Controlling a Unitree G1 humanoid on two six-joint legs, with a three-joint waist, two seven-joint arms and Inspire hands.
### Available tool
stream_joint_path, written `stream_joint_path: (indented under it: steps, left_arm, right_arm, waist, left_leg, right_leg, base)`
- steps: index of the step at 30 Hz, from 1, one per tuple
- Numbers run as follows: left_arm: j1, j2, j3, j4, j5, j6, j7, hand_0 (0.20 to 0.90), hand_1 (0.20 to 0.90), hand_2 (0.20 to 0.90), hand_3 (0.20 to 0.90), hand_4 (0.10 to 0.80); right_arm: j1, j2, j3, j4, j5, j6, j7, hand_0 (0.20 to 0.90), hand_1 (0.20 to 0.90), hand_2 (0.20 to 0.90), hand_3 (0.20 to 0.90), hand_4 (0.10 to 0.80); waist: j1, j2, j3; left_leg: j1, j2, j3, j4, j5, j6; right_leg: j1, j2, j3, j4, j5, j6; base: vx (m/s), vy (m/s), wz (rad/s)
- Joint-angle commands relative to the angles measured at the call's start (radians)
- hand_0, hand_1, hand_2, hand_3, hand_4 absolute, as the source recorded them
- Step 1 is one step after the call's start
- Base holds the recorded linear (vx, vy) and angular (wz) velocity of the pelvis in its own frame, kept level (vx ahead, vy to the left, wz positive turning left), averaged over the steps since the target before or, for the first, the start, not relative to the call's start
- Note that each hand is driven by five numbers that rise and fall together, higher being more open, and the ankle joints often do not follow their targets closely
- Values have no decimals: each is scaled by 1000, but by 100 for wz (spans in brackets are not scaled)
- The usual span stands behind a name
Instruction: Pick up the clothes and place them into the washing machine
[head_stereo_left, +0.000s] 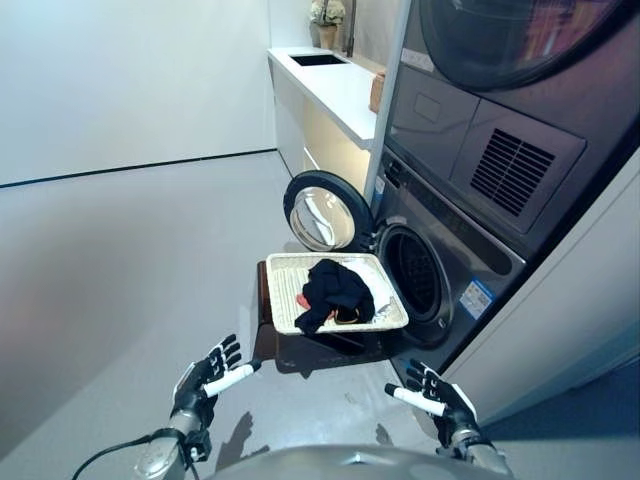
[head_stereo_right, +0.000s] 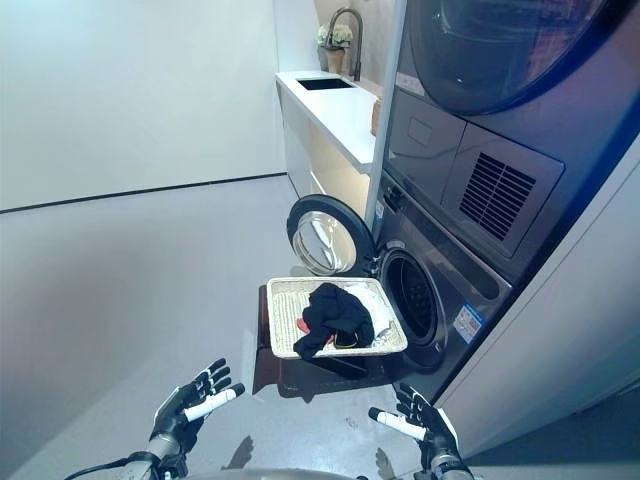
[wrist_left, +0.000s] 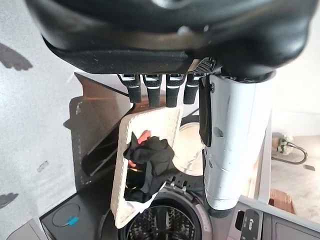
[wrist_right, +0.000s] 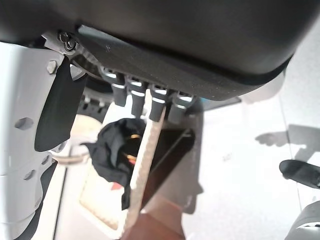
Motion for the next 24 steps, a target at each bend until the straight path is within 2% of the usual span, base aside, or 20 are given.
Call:
stream_joint_path:
  steps: [1,12,21,24]
  left_arm:
    - [-40,26,23,-67,-5,-71,-24,900,900,900,900,800]
    - [-49,33,25,-53,2,-70,-21,900,900,900,900,800]
    - [-52,28,17,-42,0,-58,-28,900,900,900,900,800]
    - [-61,17,17,-30,-34,-45,-28,900,900,900,900,800]
  right_arm:
    - [-65,-44,7,-54,4,-61,11,900,900,900,900,800]
    - [-68,-41,1,-45,21,-60,15,900,900,900,900,800]
    - [-58,-46,1,-53,17,-58,17,900,900,900,900,800]
    - [-55,-43,-11,-58,22,-60,9,900,900,900,900,800]
  waist:
    - [8,-12,1]
    - [10,-13,12]
    - [6,-10,4]
    - [-1,-8,21]
  left_leg:
    - [-58,25,37,-2,48,-34]
    - [-51,31,32,15,45,-33]
    - [-52,49,39,7,54,-49]
    - [-62,60,33,27,59,-51]
  right_leg:
    - [72,-22,-2,52,-120,40]
    - [66,-22,19,87,-134,36]
    - [72,-3,10,52,-130,33]
    - [42,-1,20,131,-152,28]
  base:
    - [0,0,0]
    - [-3,-3,-2]
    - [-10,-26,-2]
    - [-49,-55,1]
